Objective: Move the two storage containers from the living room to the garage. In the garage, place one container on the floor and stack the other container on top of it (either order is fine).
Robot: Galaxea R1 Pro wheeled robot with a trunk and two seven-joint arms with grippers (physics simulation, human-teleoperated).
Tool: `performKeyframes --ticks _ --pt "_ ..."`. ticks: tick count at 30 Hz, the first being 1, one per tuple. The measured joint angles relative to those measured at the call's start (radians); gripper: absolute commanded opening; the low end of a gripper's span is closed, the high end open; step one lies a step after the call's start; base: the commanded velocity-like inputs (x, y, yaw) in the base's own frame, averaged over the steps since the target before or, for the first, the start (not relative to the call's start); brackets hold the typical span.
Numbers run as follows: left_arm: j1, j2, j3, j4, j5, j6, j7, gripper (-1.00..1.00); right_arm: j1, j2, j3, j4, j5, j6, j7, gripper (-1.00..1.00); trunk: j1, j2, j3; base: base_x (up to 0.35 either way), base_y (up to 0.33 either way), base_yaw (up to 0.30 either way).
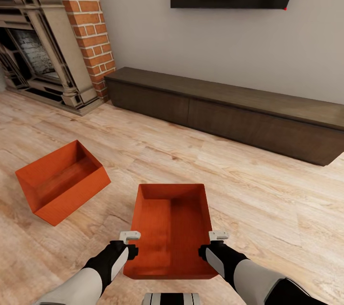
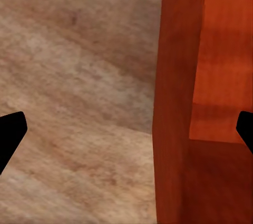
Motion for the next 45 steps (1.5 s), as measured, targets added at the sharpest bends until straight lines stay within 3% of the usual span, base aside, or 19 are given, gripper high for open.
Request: performKeyframes --ticks 13,42,43,44,45 --pt "0.0 -0.013 0.003 0.035 0.002 -0.063 -0.001 1.0 0.0 0.0 0.0 0.0 0.0 0.0 0.0 1.0 0.0 0.0 0.0 0.0 0.0 0.0" --pt "0.0 -0.012 0.008 0.044 0.006 -0.057 -0.001 1.0 0.0 -0.001 -0.001 0.0 0.0 -0.003 0.0 1.0 0.0 0.0 0.0 0.0 0.0 0.0" --pt "0.0 -0.011 0.008 0.044 0.006 -0.057 -0.001 -1.0 0.0 -0.002 -0.001 0.0 0.0 -0.003 0.0 1.0 0.0 0.0 0.0 0.0 0.0 0.0" --pt "0.0 -0.011 0.007 0.044 0.006 -0.057 -0.001 -1.0 0.0 -0.002 -0.001 0.0 0.0 -0.003 0.0 -1.0 0.0 0.0 0.0 0.0 0.0 0.0" --pt "0.0 -0.012 0.007 0.044 0.006 -0.057 -0.001 -1.0 0.0 -0.002 -0.001 0.0 0.0 -0.003 0.0 -1.0 0.0 0.0 0.0 0.0 0.0 0.0"
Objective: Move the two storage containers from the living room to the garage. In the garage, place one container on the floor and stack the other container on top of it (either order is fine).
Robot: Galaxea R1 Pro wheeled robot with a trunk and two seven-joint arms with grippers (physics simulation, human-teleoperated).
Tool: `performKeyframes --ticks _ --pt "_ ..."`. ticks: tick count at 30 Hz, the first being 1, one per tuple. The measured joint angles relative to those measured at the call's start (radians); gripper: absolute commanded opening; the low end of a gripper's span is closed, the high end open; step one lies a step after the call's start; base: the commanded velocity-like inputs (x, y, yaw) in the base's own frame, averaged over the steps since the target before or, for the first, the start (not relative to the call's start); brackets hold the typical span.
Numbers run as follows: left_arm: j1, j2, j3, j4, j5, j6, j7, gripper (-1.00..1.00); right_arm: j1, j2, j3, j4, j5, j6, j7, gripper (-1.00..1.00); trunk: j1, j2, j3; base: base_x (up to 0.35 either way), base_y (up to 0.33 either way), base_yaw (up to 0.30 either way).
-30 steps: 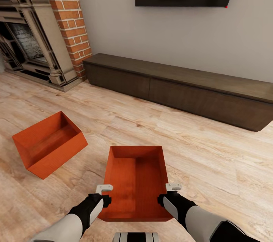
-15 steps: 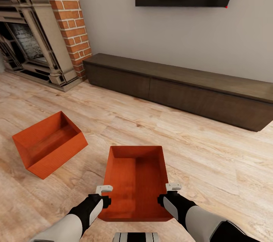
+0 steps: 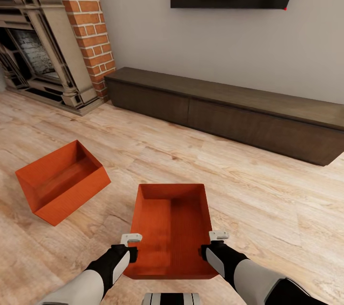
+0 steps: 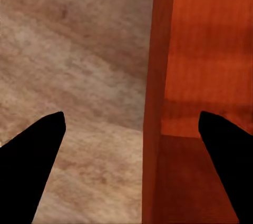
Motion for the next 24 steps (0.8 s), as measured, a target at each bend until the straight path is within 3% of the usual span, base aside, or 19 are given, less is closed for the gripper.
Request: performKeyframes --ticks 3,4,5,24 --pt "0.0 -0.001 -0.003 0.01 0.006 0.0 0.0 -1.0 0.0 0.0 -0.002 -0.001 -0.006 -0.001 0.002 -1.0 0.0 0.0 0.0 0.0 0.0 0.0" --pt "-0.001 -0.002 -0.005 0.013 0.022 -0.004 -0.003 -1.0 0.0 0.001 -0.008 -0.002 -0.02 -0.003 0.009 -1.0 0.0 0.0 0.0 0.0 0.0 0.0" --pt "-0.001 -0.002 -0.004 0.015 0.026 -0.006 -0.005 -1.0 0.0 0.0 -0.005 -0.001 -0.005 -0.001 0.002 -1.0 0.0 0.0 0.0 0.0 0.0 0.0" --pt "0.0 -0.001 -0.002 0.007 0.025 -0.011 -0.001 -1.0 0.0 0.001 -0.007 -0.002 -0.019 -0.004 0.006 -1.0 0.0 0.0 0.0 0.0 0.0 0.0"
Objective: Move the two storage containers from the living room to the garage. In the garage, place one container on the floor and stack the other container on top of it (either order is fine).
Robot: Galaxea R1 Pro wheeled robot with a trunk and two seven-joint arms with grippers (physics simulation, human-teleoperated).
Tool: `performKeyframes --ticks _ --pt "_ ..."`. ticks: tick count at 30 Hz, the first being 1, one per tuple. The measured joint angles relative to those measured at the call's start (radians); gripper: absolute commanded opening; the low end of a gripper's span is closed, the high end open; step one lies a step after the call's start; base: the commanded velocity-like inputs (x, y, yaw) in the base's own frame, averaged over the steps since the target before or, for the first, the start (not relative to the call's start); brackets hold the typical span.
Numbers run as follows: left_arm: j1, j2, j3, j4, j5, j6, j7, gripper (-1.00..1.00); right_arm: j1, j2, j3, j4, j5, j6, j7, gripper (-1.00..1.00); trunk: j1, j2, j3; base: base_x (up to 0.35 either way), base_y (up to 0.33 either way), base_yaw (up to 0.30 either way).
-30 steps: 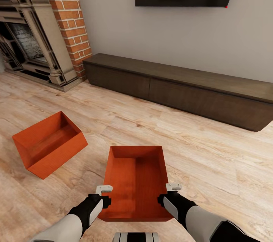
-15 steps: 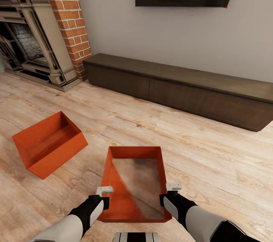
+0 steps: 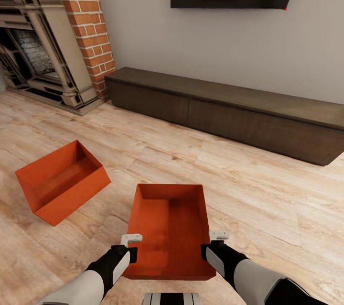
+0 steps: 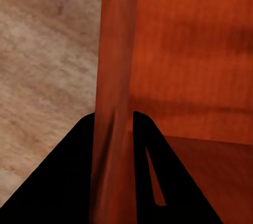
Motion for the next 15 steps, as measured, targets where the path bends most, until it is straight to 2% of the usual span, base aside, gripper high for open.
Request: performKeyframes --ticks 8,15 --pt "0.0 -0.002 -0.003 -0.001 0.002 -0.005 0.002 -1.0 0.0 -0.001 0.003 0.0 0.001 0.0 -0.001 -1.0 0.0 0.0 0.0 -0.009 0.004 0.0" --pt "0.0 -0.002 -0.002 -0.001 0.0 -0.005 0.002 -1.0 0.0 -0.001 0.001 -0.001 0.004 -0.001 0.0 -1.0 -0.027 0.049 0.022 0.0 0.0 0.0"
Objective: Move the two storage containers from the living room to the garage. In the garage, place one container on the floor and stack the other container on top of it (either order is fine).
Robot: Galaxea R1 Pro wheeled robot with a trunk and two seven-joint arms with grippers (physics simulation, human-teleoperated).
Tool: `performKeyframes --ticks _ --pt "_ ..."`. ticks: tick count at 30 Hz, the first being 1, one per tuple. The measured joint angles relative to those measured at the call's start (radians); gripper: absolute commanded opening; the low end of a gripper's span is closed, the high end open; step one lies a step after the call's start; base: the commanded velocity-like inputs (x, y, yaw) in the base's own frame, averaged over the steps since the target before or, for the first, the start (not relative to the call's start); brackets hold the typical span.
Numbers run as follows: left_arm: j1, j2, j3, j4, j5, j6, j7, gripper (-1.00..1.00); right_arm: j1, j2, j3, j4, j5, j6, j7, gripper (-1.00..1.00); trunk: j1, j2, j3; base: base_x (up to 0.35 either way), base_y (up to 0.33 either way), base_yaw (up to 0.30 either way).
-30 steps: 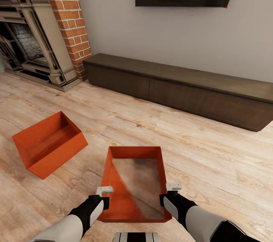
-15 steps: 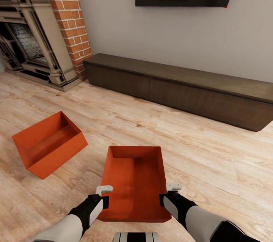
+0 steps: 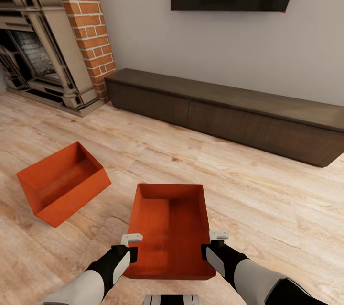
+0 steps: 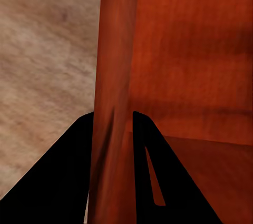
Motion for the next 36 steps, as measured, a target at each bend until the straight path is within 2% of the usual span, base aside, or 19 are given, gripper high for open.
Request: performKeyframes --ticks 7,16,21,36 --pt "0.0 0.0 -0.001 0.0 0.001 0.0 0.001 -1.0 0.0 0.0 0.0 0.0 0.0 0.0 0.0 -1.0 -0.004 0.007 0.003 0.0 0.0 0.0" --pt "0.0 0.0 0.0 -0.001 -0.001 0.001 0.0 -1.0 0.0 0.0 0.002 0.001 -0.004 -0.001 0.0 -1.0 -0.038 0.07 0.031 0.0 0.0 0.0" --pt "-0.001 0.0 0.003 -0.005 -0.016 0.001 -0.003 -1.0 0.001 0.0 0.019 0.004 -0.031 -0.017 -0.001 -1.0 -0.058 0.105 0.047 0.0 0.0 0.0" --pt "-0.001 0.0 0.003 -0.004 -0.017 0.002 -0.005 -1.0 0.002 0.0 0.015 0.002 -0.025 -0.013 -0.001 -1.0 -0.115 0.21 0.094 0.0 0.0 0.0"
